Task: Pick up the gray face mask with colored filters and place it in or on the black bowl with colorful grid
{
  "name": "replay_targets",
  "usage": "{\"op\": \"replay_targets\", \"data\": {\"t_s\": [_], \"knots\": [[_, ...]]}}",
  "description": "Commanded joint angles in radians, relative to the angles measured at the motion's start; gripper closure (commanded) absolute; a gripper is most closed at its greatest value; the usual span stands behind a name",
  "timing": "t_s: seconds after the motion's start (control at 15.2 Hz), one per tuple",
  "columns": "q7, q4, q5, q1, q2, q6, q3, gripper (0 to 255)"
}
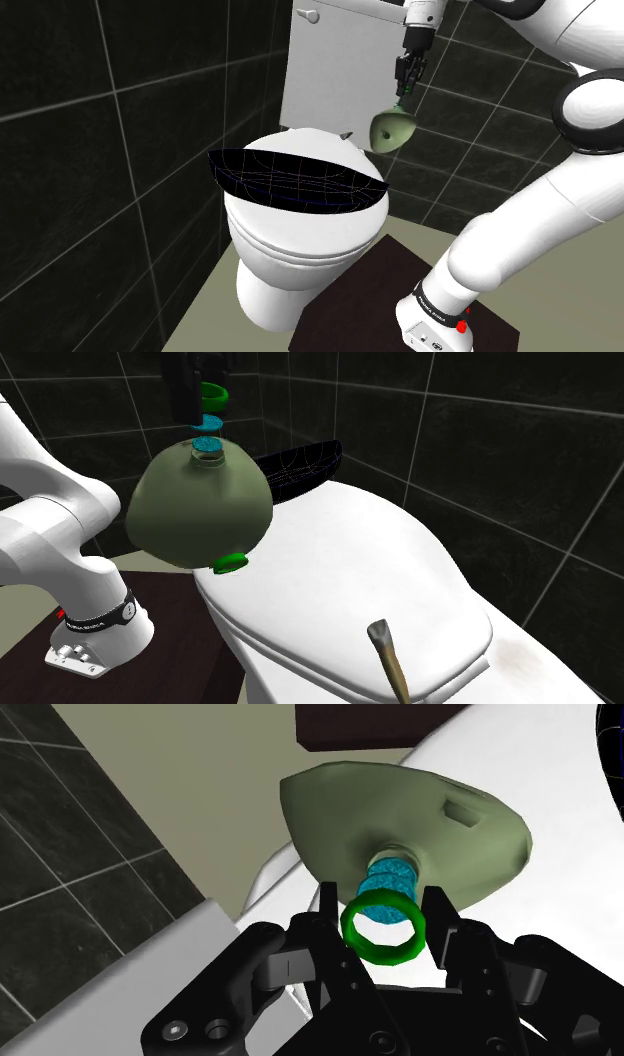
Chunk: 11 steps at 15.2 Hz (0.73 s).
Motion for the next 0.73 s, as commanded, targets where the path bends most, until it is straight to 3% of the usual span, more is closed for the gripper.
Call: {"op": "replay_targets", "data": {"t_s": [0.0,0.66], "knots": [[0.055,-0.035,0.009,0.016,-0.036,-0.006,0.034,255],[0.320,-0.097,0.098,0.088,-0.140,-0.063,0.211,255]]}}
